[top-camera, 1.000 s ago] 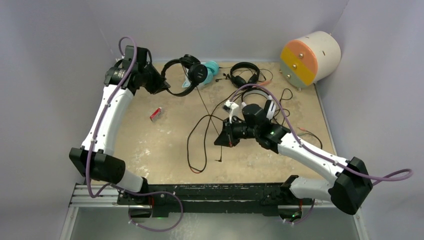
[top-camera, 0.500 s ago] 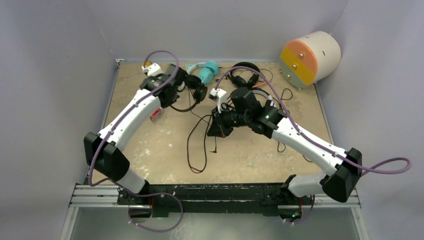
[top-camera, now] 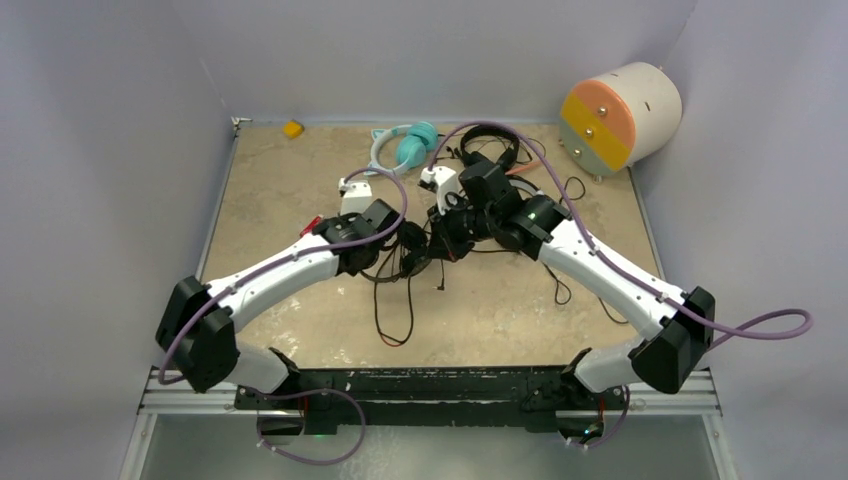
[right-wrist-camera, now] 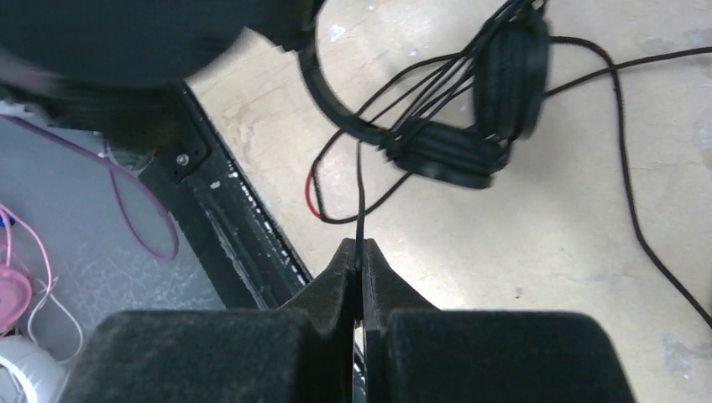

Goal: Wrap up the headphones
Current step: Wrap the headphones cable around the headphones.

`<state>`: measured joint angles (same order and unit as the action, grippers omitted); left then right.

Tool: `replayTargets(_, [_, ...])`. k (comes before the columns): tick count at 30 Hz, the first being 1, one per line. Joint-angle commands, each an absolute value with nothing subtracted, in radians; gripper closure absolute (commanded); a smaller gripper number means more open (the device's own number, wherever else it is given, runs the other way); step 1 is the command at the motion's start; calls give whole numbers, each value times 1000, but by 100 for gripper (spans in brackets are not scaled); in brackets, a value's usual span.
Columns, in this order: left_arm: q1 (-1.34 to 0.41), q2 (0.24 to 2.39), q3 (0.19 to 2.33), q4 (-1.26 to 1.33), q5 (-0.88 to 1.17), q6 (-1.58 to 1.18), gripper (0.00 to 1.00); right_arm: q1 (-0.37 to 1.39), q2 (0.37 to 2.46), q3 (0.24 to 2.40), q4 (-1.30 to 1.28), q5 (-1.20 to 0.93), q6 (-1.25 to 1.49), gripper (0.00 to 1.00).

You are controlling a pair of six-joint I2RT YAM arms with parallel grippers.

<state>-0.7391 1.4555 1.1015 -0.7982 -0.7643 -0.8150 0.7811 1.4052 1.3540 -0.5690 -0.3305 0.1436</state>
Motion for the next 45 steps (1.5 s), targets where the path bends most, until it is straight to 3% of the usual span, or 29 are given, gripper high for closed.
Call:
replayTargets(1, [-739, 1333, 1017, -589, -613, -578, 100, 714, 1335, 1349, -527, -349, 126, 100])
replayTargets(9, [-762, 1243, 935, -507, -295, -409, 100, 689, 1229, 1232, -442, -346, 7, 100])
replayTargets(16, [-845, 1282, 965, -660, -361, -353, 100, 689, 1298, 1271, -540, -116, -30, 100])
replayTargets(21, [-868, 1252, 971, -669, -278, -328, 100, 688, 1350, 1256, -542, -14, -24, 100])
replayTargets(23, [-867, 1232, 980, -664, -235, -322, 100, 684, 1366, 1247, -536, -8, -11, 90])
replayTargets(24, [-867, 1225, 986, -664, -216, -321, 100, 679, 1373, 1243, -530, -12, -8, 84])
replayTargets(26, [-868, 1215, 995, -667, -181, -323, 100, 662, 1377, 1222, -506, -45, 6, 82])
replayTargets(35, [-865, 1182, 998, -670, -10, -389, 100, 606, 1368, 1075, -325, -305, 95, 98])
replayTargets(40, [-838, 1152, 1021, -681, 41, -433, 100, 586, 1383, 1008, -235, -393, 161, 97])
replayTargets(45, [-689, 1144, 1003, -660, 199, -476, 100, 580, 1377, 883, -24, -471, 271, 94])
